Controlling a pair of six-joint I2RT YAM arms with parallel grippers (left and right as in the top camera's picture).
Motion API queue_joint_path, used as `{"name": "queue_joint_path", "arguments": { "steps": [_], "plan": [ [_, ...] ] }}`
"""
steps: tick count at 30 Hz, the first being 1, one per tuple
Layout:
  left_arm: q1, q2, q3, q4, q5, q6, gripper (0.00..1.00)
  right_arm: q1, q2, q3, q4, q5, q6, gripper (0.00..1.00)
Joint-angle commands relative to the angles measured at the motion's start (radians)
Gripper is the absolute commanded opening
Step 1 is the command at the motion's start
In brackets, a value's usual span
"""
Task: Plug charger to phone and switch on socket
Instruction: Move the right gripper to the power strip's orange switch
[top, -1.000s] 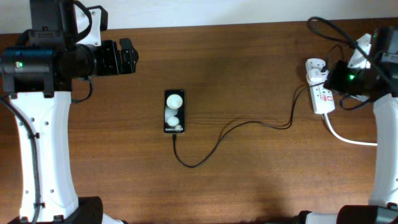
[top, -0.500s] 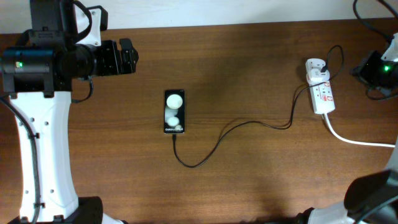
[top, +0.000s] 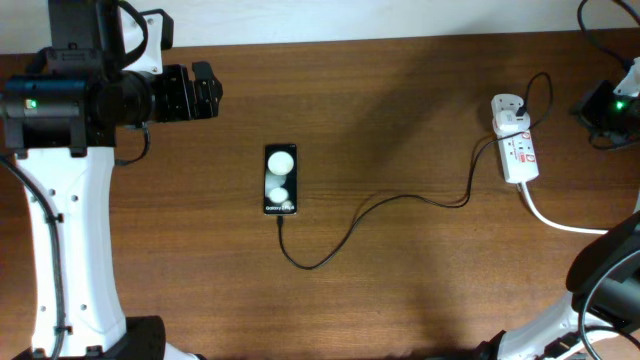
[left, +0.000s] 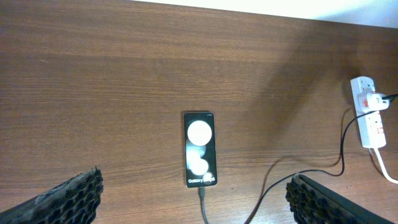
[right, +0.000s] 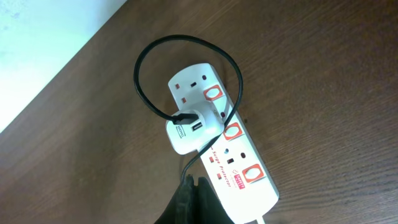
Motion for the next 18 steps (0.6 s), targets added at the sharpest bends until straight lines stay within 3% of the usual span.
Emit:
{"name": "queue_joint_path", "arguments": {
  "steps": [1,18],
  "plan": [
    [-0.003,-0.021,-0.002,-0.001,-0.006,-0.002,0.99,-0.008,0.014,0.018,0.011,0.028,0.003,0.04],
    [-0.003,-0.022,-0.002,-0.001,-0.006,-0.002,0.99,-0.007,0.203,0.017,0.121,0.024,0.0,0.04]
  ]
}}
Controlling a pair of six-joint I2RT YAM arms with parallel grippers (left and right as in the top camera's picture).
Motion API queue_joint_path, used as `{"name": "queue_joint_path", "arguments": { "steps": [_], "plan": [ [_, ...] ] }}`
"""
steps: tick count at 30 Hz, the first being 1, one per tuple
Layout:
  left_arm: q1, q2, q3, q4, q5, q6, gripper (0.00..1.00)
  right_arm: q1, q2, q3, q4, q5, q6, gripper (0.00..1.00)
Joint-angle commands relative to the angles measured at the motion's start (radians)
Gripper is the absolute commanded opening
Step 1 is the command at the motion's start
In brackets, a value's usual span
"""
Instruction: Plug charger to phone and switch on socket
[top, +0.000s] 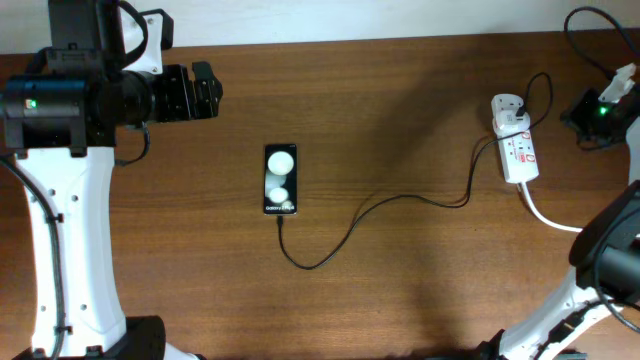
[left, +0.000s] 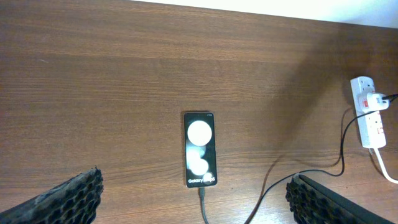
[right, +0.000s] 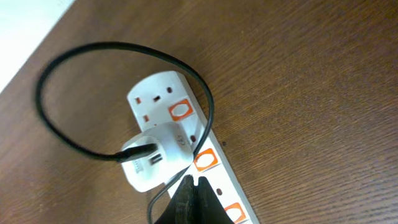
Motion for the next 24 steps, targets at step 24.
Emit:
{"name": "queue_joint_path", "arguments": {
  "steps": [24],
  "plan": [
    [-0.003,-0.021,-0.002,-0.001,-0.006,-0.002,0.99,0.054,0.175,0.017,0.09,-0.095,0.0,0.04]
  ]
}}
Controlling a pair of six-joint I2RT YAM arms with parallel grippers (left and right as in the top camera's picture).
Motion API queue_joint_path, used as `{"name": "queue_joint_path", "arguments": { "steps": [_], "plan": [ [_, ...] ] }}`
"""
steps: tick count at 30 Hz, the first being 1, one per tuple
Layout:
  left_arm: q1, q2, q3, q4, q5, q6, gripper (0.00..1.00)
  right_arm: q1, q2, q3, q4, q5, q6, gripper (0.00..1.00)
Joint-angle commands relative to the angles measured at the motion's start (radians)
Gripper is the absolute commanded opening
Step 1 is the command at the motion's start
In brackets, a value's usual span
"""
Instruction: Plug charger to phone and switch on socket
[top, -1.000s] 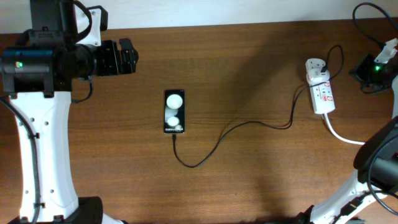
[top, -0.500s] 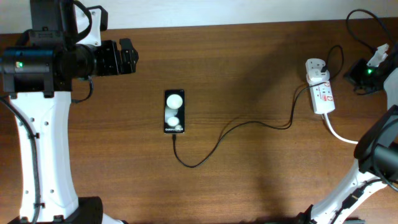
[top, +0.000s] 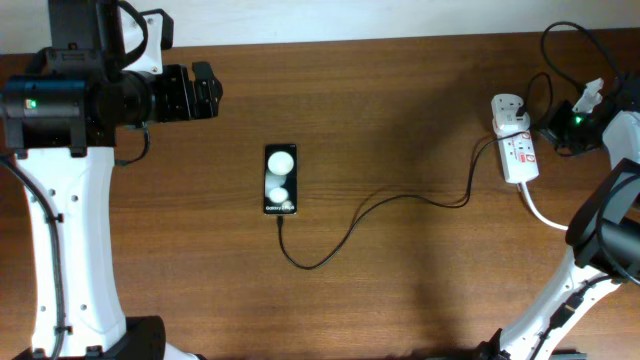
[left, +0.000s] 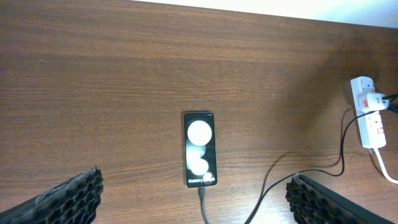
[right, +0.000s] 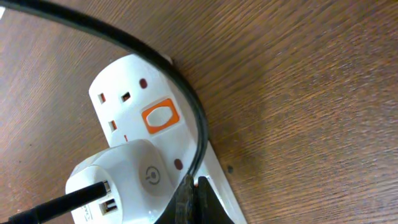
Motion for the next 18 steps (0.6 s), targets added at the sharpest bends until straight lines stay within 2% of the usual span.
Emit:
{"name": "queue_joint_path", "arguments": {
  "steps": [1,18],
  "plan": [
    [-0.003,-0.022,-0.002,-0.001,-0.006,-0.002,0.99,0.036,0.023,0.017,0.002,-0.019,0.0,0.04],
    [-0.003,-0.022,-0.002,-0.001,-0.006,-0.002,0.99,0.043,0.043,0.019,-0.012,-0.05,0.012,0.04]
  ]
}}
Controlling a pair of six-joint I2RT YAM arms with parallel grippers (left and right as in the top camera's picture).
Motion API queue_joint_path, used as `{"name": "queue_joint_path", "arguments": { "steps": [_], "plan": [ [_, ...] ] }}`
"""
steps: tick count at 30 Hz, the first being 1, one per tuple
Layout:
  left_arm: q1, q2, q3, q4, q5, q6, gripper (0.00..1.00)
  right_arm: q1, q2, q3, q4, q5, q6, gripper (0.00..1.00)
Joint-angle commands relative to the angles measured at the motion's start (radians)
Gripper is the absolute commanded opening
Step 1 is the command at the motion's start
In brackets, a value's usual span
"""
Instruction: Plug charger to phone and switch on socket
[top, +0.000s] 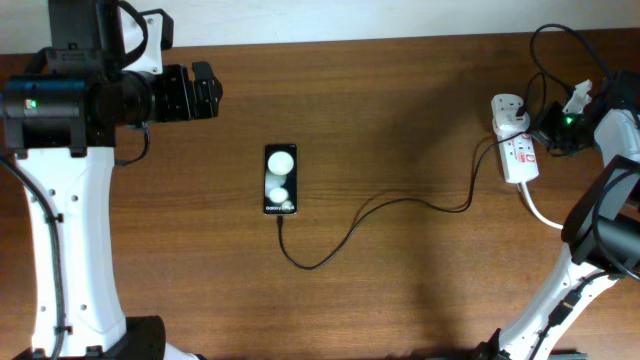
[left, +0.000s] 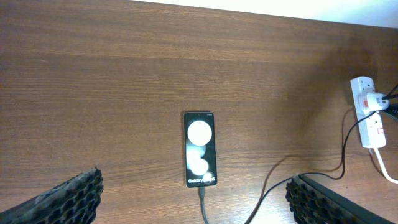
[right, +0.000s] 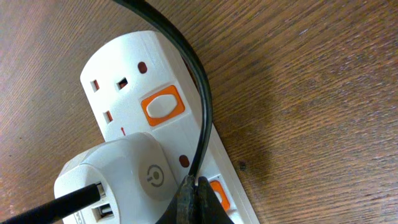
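A black phone (top: 281, 180) lies screen-up mid-table with a black charger cable (top: 400, 200) plugged into its bottom end; the phone (left: 200, 149) also shows in the left wrist view. The cable runs right to a white charger adapter (right: 121, 177) seated in a white power strip (top: 515, 140) with orange rocker switches (right: 163, 106). My right gripper (right: 194, 186) is shut, its tips down on the strip by the orange switch (right: 219, 193) next to the adapter. My left gripper (left: 193, 199) hangs open high above the table's left.
The strip's white lead (top: 560, 222) trails toward the table's right front. The black cable loops over the strip's far end (right: 180, 56). Bare brown wooden tabletop (top: 400, 290) surrounds the phone.
My right gripper has come closer to the strip; its shut tips now rest at the orange switch beside the adapter. Phone, cable and left arm are unchanged.
The right gripper, shut, was first well above the strip with the whole strip in its view. At each later moment it was lower and nearer the adapter end, and now its tips sit at the middle switch. The left arm stayed still.
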Motion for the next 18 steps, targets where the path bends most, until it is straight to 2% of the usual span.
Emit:
{"name": "queue_joint_path", "arguments": {
  "steps": [1,18],
  "plan": [
    [-0.003,-0.022,-0.002,-0.001,-0.006,-0.002,0.99,0.018,0.024,0.015,-0.005,-0.061,0.01,0.04],
    [-0.003,-0.021,-0.002,-0.002,-0.007,-0.002,0.99,0.1,0.028,0.011,-0.085,-0.012,0.037,0.04]
  ]
}}
